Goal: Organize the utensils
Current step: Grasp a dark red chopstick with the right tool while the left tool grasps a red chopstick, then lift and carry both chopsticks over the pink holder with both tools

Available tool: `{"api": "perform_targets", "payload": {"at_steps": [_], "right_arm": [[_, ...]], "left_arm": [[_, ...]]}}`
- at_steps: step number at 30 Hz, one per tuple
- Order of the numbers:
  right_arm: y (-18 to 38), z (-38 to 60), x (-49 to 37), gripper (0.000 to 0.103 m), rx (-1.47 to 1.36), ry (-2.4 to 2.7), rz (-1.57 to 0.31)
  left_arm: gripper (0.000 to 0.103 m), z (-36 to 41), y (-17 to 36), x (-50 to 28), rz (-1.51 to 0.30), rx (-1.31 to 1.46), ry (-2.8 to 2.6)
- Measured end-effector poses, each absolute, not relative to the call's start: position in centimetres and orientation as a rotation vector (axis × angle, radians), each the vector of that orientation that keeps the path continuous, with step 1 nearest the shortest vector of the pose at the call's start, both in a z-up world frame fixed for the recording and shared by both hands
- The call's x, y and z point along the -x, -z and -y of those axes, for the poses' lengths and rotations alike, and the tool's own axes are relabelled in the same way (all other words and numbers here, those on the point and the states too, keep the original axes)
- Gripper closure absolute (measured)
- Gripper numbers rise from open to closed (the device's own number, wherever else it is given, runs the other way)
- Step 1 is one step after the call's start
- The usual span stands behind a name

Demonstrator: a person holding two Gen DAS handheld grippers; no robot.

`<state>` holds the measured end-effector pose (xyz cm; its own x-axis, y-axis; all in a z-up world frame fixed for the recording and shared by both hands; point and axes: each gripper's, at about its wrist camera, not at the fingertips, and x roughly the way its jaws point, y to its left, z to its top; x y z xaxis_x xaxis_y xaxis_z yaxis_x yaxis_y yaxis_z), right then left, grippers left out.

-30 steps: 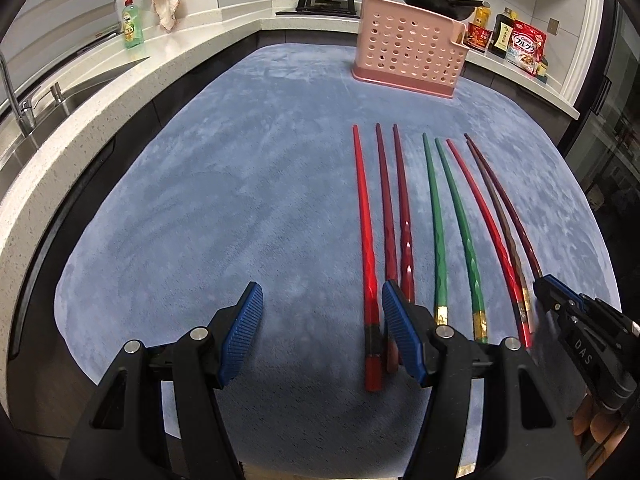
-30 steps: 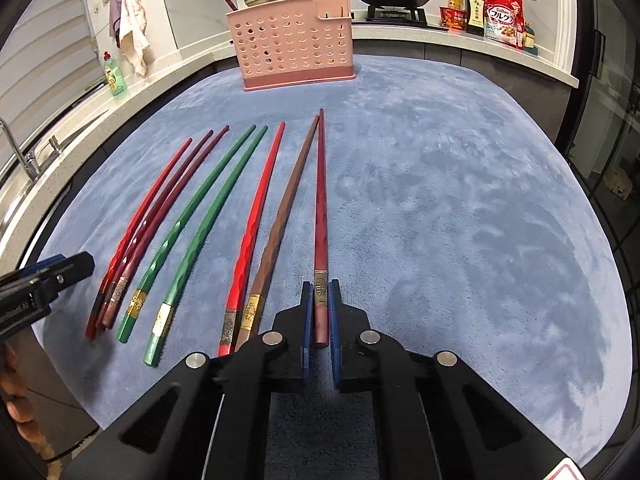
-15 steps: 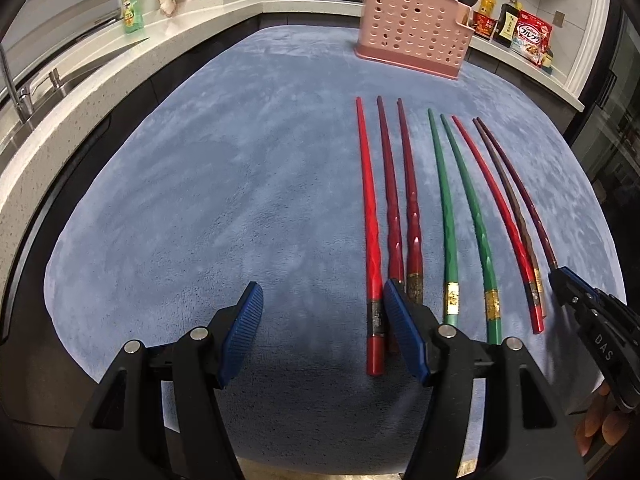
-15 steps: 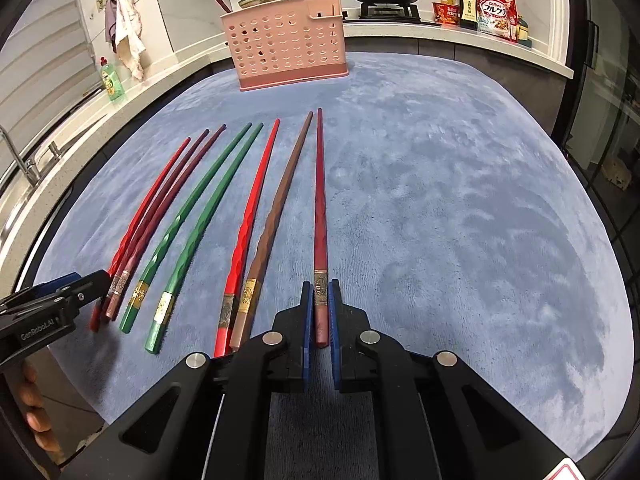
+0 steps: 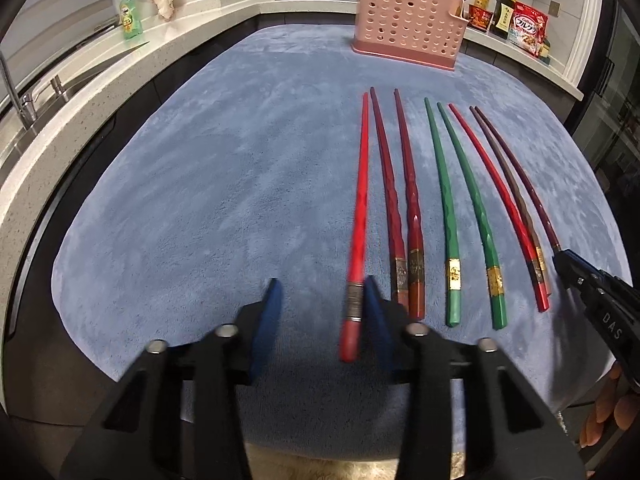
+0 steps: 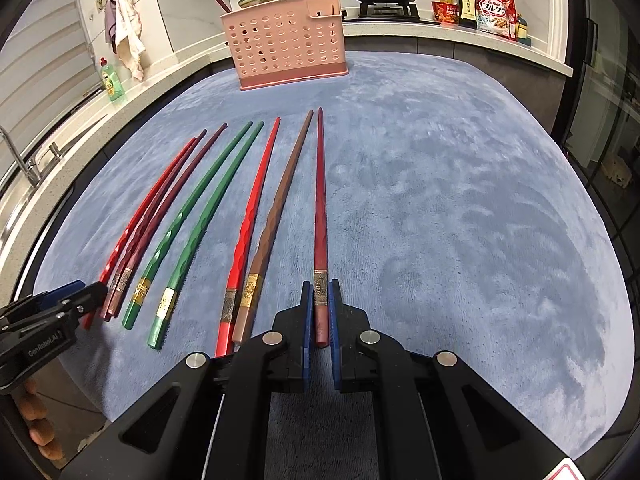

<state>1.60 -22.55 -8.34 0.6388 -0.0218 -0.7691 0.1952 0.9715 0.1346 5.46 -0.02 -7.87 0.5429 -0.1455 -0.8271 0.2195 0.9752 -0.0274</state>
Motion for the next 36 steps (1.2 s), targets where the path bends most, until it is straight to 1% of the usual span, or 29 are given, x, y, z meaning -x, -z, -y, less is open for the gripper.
{"api": "perform_targets", "payload": {"at_steps": [2, 3, 12, 26, 36], "right_arm": [[8.4, 22.6, -1.5, 0.096, -0.216, 0.123, -0.871], [8.3, 22.6, -1.4, 0.096, -0.217, 0.122, -0.871], [6.6, 22.8, -0.9, 0.096, -0.24, 0.111, -0.84], [-0.4, 24.5, -0.7, 0.096, -0.269, 0.108, -0.721], [-4.9, 26.4, -2.3, 0.096, -0.26, 0.11, -0.617]], "left_arm": [[0.09, -0.3, 7.7, -5.4, -0.978, -0.068, 0.219], [0.091, -0.4, 7.7, -5.4, -0.985, -0.055, 0.226], [0.096, -0.9, 6.3, -5.5, -1.001, 0.008, 0.265], [0.096, -2.1, 0.6, -6.5, -0.93, 0.062, 0.273], [0.096, -1.8, -4.2, -8.8, -0.837, 0.047, 0.274]]}}
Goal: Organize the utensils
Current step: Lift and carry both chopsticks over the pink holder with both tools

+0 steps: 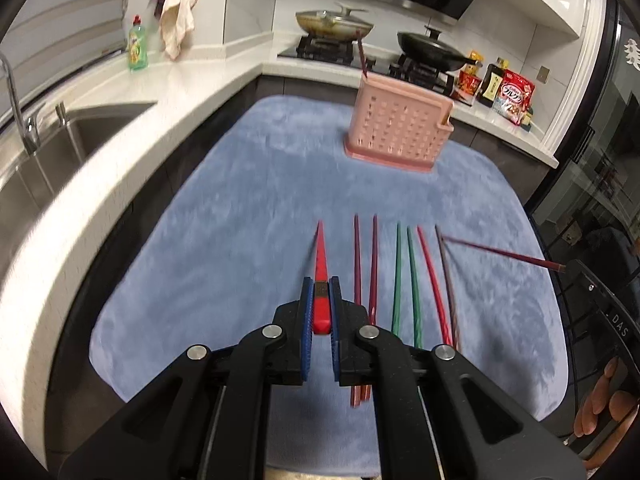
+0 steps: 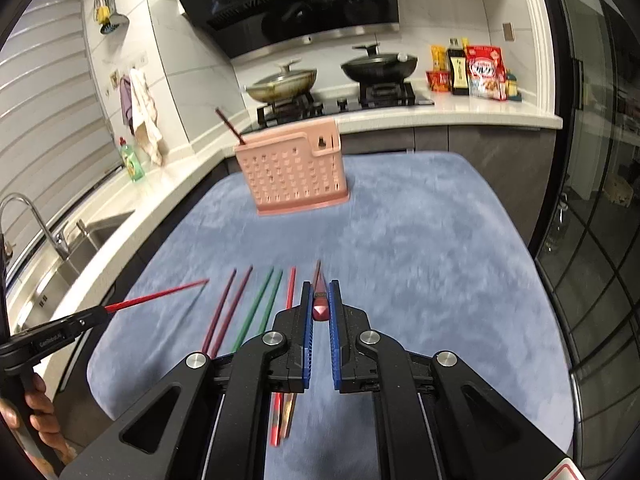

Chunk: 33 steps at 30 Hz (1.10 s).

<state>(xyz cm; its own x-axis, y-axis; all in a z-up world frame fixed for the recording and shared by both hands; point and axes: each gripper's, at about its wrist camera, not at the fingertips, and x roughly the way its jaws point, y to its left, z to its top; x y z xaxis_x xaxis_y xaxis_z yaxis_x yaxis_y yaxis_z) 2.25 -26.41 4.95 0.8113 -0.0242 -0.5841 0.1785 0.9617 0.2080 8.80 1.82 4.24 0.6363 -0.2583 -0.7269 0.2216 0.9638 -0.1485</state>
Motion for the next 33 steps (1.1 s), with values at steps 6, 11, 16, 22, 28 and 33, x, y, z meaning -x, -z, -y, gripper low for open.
{"api": "perform_targets", "payload": {"at_steps": [6, 11, 16, 22, 28, 33], "right_arm": [[-7.2, 27.2, -3.8, 0.096, -0.243, 0.113, -0.561], [-8.9, 27.9, -5.4, 0.096, -0.248, 0.109, -0.525], [-10.0, 28.9, -7.2, 0.096, -0.267, 0.101, -0.503], [-11.7, 30.2, -9.5, 0.096, -0.297, 0.086, -0.474], [-13.6, 31.4, -12.6, 0.096, -0.328, 0.056, -0.432], [-16.4, 32.1, -16.2, 0.096, -0.347, 0.027, -0.353]], "left_arm": [[0.096, -1.0, -7.0, -11.4, -0.785, 0.027, 0.269], [0.096, 0.0, -8.8, -13.6, -0.748, 0.026, 0.281], [0.096, 1.1, -10.4, -15.7, -0.719, 0.032, 0.295], [0.096, 2.2, -12.8, -18.4, -0.68, 0.043, 0.315], [0.096, 3.4, -16.1, -21.4, -0.632, 0.081, 0.348], [0.096, 4.9, -19.7, -23.8, -0.543, 0.098, 0.357]]}}
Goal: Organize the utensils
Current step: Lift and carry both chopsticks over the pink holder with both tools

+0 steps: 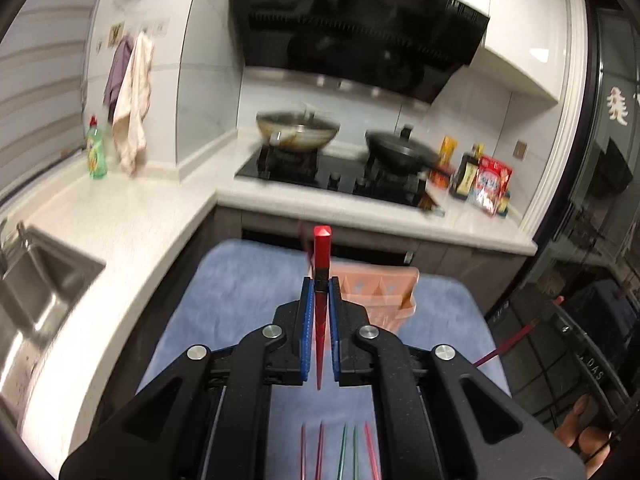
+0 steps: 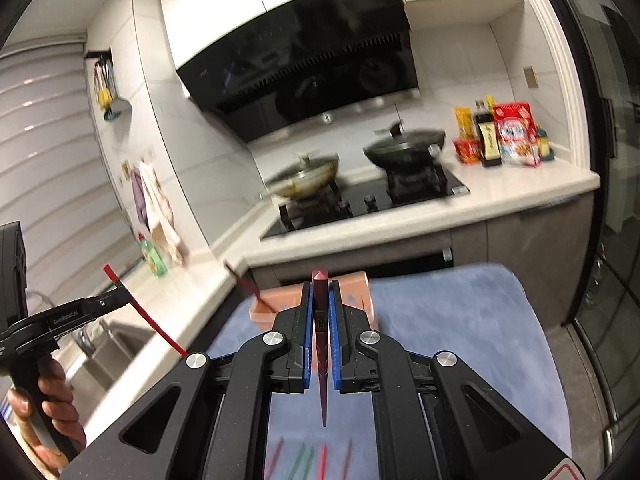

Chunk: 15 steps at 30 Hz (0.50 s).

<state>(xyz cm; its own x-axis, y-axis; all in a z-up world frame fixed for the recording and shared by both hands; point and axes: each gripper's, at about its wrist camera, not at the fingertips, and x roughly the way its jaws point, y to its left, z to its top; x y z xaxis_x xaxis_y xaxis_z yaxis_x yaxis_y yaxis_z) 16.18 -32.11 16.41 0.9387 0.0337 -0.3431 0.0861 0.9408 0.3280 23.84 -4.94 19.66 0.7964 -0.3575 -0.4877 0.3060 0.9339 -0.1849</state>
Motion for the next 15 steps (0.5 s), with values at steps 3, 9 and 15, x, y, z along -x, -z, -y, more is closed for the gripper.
{"api": "perform_targets", "payload": {"at_steps": [3, 9, 15], "right_arm": [[-18.3, 32.5, -18.7, 0.096, -0.353, 0.012, -0.304], [-21.1, 33.0, -23.0, 0.096, -0.365, 0.002, -0.223], [-20.8, 33.1, -26.8, 0.096, -0.34, 0.026, -0.223]], "left_arm": [[0.096, 5.8, -21.8, -25.6, -0.492, 0.123, 0.369], [0.096, 7.3, -24.5, -28.8, -0.402, 0.14, 0.369], [0.096, 9.0, -23.9, -32.2, -0.386, 0.127, 0.358]]}}
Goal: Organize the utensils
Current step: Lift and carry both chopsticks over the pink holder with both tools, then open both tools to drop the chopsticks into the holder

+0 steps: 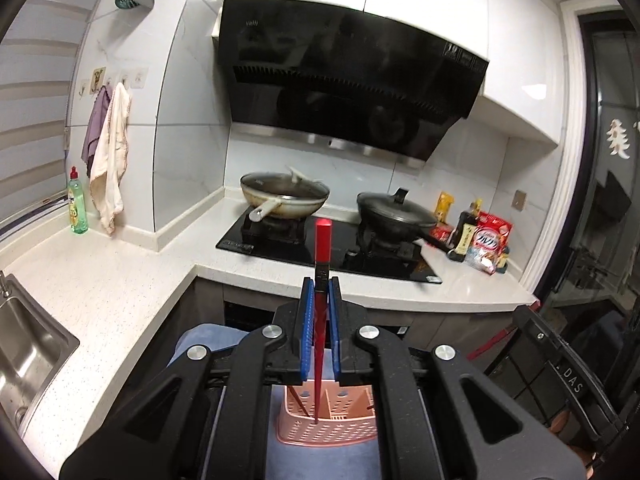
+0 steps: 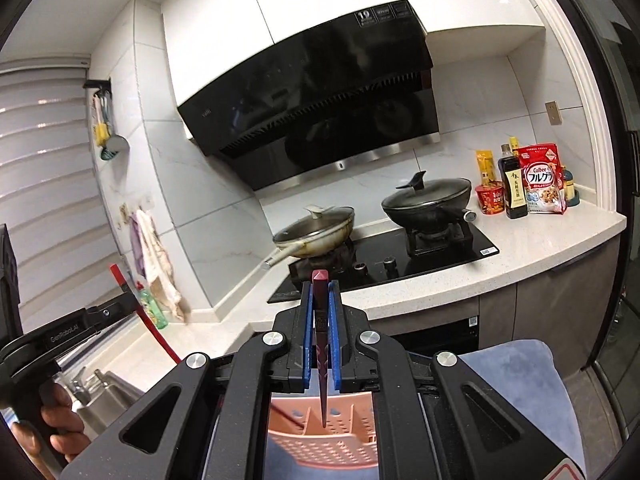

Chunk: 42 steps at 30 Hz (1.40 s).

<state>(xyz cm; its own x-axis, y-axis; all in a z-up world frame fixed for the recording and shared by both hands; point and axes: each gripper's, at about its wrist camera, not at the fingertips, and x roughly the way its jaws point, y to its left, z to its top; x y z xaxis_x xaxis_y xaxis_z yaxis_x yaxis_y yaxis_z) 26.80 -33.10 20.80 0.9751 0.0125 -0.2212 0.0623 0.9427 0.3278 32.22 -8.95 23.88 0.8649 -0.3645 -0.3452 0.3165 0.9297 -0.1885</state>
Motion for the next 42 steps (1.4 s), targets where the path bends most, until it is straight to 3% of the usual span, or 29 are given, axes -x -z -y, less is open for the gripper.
{"api": "perform_targets", "payload": {"at_steps": [16, 18, 20, 28, 42], "right_arm": [[-14.7, 32.8, -31.6, 0.096, -0.32, 0.041, -0.385], [-14.4, 32.7, -31.6, 0.096, -0.315, 0.044, -0.39], [-14.5, 32.6, -31.2, 0.089, -0.309, 0.054, -0.38], [-15.6, 32.1, -29.2, 0.08, -0.299, 0.05, -0.358], [-15.8, 30.1, -20.8, 0.071, -0.286, 0.01, -0.38]], "left_arm": [[0.096, 10.5, -17.7, -36.6, -0.48, 0.101, 0.336], [0.093, 10.6, -17.4, -36.4, -0.479, 0.087, 0.322], [0.079, 10.6, -17.1, -36.3, -0.487, 0.083, 0.32], [0.048, 9.4, -17.3, -34.8, -0.485, 0.086, 0.294], [0.046, 6.7, -16.0, -27.6, -0.504, -0.009, 0.249]]}}
